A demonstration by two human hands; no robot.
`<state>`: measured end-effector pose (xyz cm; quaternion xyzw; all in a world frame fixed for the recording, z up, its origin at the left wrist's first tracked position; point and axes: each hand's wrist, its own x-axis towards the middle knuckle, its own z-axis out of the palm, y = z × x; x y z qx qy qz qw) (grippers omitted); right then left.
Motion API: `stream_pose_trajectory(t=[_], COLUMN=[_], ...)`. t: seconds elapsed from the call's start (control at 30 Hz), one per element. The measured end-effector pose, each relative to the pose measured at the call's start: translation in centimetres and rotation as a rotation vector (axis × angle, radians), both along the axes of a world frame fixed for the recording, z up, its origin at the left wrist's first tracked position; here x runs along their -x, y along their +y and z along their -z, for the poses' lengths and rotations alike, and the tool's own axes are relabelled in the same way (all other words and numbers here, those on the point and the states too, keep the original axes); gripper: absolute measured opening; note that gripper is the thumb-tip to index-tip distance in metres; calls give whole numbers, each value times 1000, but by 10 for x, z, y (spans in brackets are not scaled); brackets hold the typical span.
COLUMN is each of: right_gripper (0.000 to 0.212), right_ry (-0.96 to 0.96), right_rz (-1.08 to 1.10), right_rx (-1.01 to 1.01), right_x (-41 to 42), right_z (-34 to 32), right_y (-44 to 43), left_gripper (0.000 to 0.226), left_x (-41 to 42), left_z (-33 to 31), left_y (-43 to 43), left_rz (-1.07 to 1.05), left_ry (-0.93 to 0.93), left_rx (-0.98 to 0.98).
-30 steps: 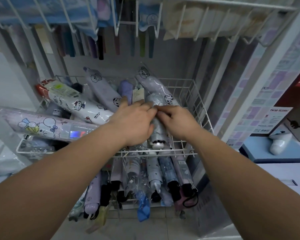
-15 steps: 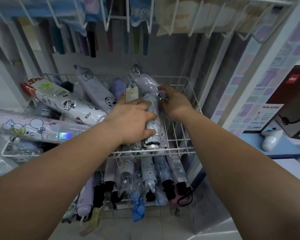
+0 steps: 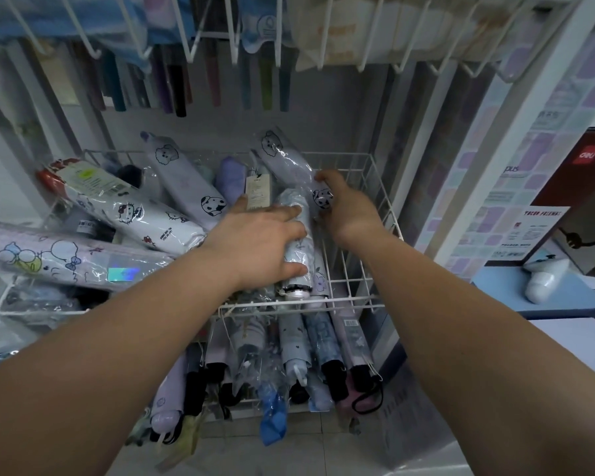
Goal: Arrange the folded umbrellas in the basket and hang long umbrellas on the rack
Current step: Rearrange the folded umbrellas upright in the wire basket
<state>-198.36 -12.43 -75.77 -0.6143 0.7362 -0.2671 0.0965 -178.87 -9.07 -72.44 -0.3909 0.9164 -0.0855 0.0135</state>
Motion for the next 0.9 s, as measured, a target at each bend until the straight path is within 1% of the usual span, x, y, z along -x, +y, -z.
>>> stream_pose_trajectory(t=[0.17, 0.3, 0.37, 0.43, 0.53, 0.6, 0.8, 0.9], right_gripper=[64, 78, 82, 78, 65, 61, 57, 54], right_ry=[1, 18, 32, 50, 101, 81, 115, 62], right_rz=[-36, -114, -145, -135, -80, -37, 3, 19], right_rx=[-35, -101, -127, -114, -44, -16, -64, -144], right_x=[4, 3, 1, 4, 12, 18, 8, 7], right_z=[-3, -5, -7, -12, -21, -21, -4, 2], right_y=[10, 13, 13, 17, 31, 43, 78, 81], left_gripper=[65, 64, 64, 64, 65, 65, 64, 64], left_x=[1, 1, 1, 0, -1, 1, 3, 4], left_z=[1, -1, -1, -2, -2, -1, 1, 2], left_y=[3, 5, 6, 6, 6, 6, 6, 7], left_rz=[-6, -7, -11, -12, -17, -22, -30, -29], left_ry=[-3, 2, -4, -5, -6, 3, 24, 27], left_rx=[4, -4, -10, -10, -6, -7, 2, 0])
